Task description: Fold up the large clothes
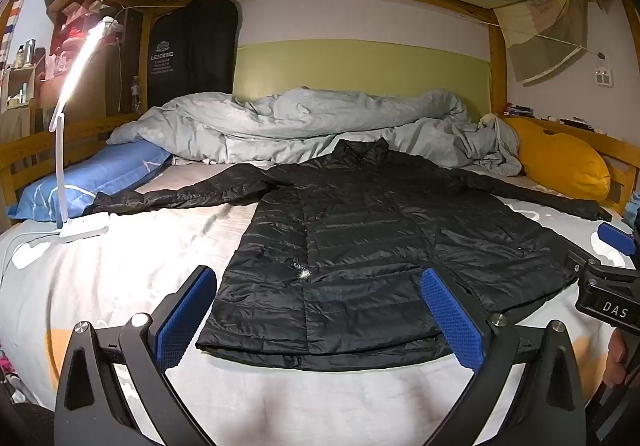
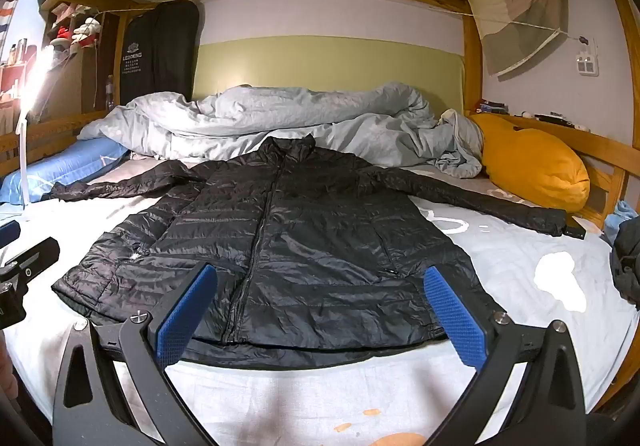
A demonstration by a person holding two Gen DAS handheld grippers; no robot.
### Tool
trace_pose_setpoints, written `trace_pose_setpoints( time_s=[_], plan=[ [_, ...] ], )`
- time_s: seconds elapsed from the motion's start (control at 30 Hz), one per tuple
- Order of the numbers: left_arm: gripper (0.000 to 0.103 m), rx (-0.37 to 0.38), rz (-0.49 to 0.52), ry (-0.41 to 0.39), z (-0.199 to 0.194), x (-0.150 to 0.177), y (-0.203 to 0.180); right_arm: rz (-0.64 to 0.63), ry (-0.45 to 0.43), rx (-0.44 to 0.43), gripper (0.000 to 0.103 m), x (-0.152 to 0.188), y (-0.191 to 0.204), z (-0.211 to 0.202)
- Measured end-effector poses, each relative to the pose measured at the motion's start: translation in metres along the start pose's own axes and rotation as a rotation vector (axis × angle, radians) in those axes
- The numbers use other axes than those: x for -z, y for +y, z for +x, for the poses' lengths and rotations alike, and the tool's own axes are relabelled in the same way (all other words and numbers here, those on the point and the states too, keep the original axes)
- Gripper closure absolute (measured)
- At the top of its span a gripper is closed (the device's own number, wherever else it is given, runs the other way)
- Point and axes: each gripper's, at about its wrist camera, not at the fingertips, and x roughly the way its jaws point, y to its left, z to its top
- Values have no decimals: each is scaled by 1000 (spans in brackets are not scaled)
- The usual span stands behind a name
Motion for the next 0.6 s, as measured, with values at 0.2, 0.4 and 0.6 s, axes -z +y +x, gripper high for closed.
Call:
trace_pose_setpoints(
  time_s=[0.2, 0.4, 0.6],
  plan=[
    [0, -1, 2, -4, 0, 0, 0, 1, -3, 0, 0, 0, 1, 0],
    [0, -2, 0, -3, 0, 0, -1, 1, -6, 2, 0, -1, 1, -1],
    [0, 0, -5, -4, 0, 0, 0, 0, -4, 1, 0, -1, 3, 0]
  ],
)
